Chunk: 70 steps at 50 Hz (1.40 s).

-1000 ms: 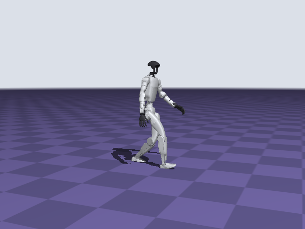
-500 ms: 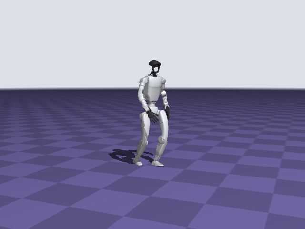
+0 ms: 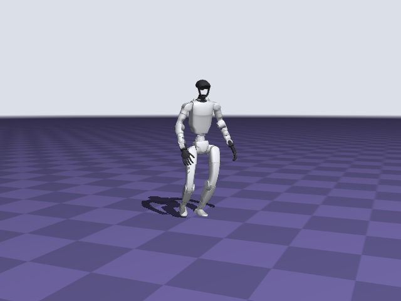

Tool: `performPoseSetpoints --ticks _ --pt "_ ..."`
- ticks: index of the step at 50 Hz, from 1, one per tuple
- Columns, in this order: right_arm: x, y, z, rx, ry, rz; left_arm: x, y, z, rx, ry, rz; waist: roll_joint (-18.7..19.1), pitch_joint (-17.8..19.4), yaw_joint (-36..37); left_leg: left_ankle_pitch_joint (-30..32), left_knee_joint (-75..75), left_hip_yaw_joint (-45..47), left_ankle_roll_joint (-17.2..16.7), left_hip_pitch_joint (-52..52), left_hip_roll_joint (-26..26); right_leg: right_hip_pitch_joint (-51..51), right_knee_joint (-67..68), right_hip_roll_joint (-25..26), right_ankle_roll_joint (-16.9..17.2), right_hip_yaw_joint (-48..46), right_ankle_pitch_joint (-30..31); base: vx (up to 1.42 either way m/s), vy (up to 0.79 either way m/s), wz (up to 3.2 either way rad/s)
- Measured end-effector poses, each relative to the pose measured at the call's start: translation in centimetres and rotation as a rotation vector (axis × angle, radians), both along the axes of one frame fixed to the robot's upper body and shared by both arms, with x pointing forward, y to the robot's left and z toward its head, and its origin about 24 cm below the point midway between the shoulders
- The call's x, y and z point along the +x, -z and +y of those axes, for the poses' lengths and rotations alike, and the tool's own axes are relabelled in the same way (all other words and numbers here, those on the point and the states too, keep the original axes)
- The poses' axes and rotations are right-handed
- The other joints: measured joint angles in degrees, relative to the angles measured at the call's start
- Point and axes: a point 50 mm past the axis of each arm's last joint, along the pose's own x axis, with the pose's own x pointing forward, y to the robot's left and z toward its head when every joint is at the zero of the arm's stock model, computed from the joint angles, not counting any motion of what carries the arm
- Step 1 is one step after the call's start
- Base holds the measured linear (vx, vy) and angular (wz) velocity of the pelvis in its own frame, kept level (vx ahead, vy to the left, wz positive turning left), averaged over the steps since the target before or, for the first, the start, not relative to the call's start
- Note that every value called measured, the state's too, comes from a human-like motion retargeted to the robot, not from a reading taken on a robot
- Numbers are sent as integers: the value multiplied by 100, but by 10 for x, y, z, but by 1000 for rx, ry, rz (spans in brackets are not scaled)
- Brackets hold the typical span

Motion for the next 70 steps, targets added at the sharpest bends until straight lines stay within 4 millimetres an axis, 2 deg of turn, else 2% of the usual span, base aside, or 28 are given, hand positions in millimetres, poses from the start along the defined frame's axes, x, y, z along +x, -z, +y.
performPoseSetpoints --ticks 3,6,10,15,20,22,26,30,35,38,40,45,52,57,62,66,70 --pt "-2 2 -6 3 64 7 28 -12 4 41 0 -79 -235 95 -213 202 -451 -133 54 229 -318 -602 680 -246 -47 225 141 12 10 39" --pt "-9 7 -11 8 122 38 49 -22 6 60 -12 -143 -298 147 -405 316 -742 -304 37 412 -380 -1089 704 -104 -67 337 216 16 8 43" --pt "-24 16 -18 13 203 98 68 -32 6 61 -28 -212 -242 186 -618 326 -900 -541 -30 593 -265 -1540 -53 469 92 428 413 20 6 41" --pt "-45 28 -19 41 296 175 82 -40 3 40 -19 -268 -69 201 -738 244 -970 -775 -101 817 -4 -1813 -1509 1350 403 625 883 25 4 24" --pt "-52 33 -16 80 364 200 83 -40 -3 10 8 -271 100 217 -728 42 -871 -962 -134 1086 167 -1752 -2479 1924 553 814 1301 29 0 10" --pt "-57 35 -14 89 387 210 77 -35 -6 -3 14 -249 103 227 -715 -117 -597 -1007 -132 1140 129 -1750 -2361 2001 560 887 1355 31 -3 5" --pt "-58 36 -12 110 420 209 64 -25 -12 -36 18 -189 225 215 -693 -306 -217 -1251 -203 1315 120 -1626 -2127 2179 458 930 1450 33 -5 -3" --pt "-54 35 -11 123 443 194 49 -13 -20 -80 17 -115 466 277 -676 -213 132 -1630 -454 1543 178 -1357 -2016 2450 245 930 1281 31 -6 -17" --pt "-43 30 -10 149 464 154 40 -4 -28 -126 28 -47 801 280 -715 415 712 -1964 -1079 1474 250 -1104 -2140 2786 57 951 1241 23 -4 -21" --pt "-38 27 -10 160 479 125 41 -4 -31 -138 43 -41 944 288 -721 922 1123 -2086 -1506 1333 211 -1034 -2158 2916 -30 989 1199 16 -2 -23" --pt "-35 25 -11 164 493 105 45 -6 -33 -142 53 -52 996 301 -733 1300 1371 -2060 -1613 1237 95 -1003 -2138 2917 -44 1040 1143 13 6 -18" --pt "-30 21 -16 166 533 68 64 -16 -35 -136 73 -122 1003 345 -812 2029 1861 -1747 -1613 951 -106 -977 -2067 2769 -1 1139 1011 7 8 -7" --pt "-27 20 -19 168 578 49 81 -27 -37 -130 88 -197 1047 346 -912 2164 2218 -1470 -1613 654 50 -1032 -2222 2737 53 1136 1133 -3 1 -4" --pt "-40 27 -18 165 602 89 99 -38 -40 -118 115 -255 1090 346 -964 1945 2096 -1501 -1613 771 288 -1034 -2516 2863 126 1074 1415 -12 3 -15" --pt "-49 33 -11 171 605 128 101 -39 -38 -107 112 -253 1044 389 -994 1424 1595 -1622 -1572 1002 605 -1031 -2938 3028 277 1001 1836 -20 2 -22" --pt "-52 35 -6 186 594 143 102 -40 -33 -93 95 -249 842 454 -1011 800 976 -1469 -1103 1132 672 -1115 -3216 2950 522 989 2133 -27 9 -23" --pt "-45 32 0 216 565 120 102 -42 -22 -59 77 -245 557 555 -980 168 352 -1196 -604 1112 636 -1315 -3428 2739 777 888 2507 -33 7 -33"
